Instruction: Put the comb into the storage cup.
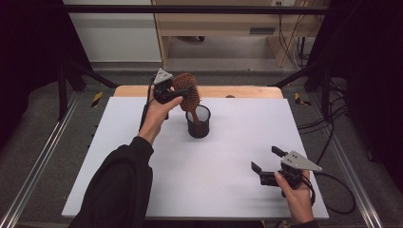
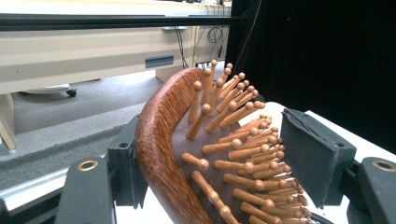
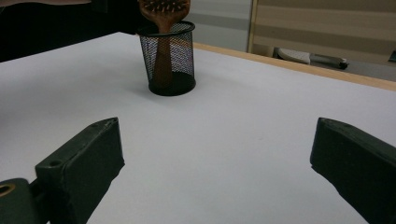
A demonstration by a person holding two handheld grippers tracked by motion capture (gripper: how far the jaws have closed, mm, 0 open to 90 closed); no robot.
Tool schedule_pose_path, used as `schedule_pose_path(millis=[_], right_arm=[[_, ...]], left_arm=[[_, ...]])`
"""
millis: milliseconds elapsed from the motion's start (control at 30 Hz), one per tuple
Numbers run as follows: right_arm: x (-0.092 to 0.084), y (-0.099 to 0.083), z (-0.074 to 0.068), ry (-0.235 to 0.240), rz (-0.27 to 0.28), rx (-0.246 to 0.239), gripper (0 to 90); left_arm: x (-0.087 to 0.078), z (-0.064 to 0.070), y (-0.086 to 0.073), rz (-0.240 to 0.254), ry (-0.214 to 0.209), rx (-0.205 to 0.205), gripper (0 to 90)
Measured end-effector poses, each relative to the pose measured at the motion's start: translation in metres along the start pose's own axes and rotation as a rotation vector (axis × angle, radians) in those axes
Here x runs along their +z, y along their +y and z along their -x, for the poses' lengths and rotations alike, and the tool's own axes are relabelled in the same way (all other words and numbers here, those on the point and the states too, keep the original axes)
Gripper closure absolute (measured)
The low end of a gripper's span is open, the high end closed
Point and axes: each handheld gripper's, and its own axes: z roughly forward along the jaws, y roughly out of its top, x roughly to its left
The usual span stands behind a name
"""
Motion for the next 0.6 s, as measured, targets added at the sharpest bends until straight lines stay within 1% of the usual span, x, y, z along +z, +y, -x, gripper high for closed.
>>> schedule_pose_path(millis=[600], right_arm=[[0.0002, 0.0000, 0.0000, 0.004, -0.001, -0.004, 2.9]], left_arm=[[-0.0007, 0.0005, -0.0015, -0.002, 0.016, -0.012, 26.2]])
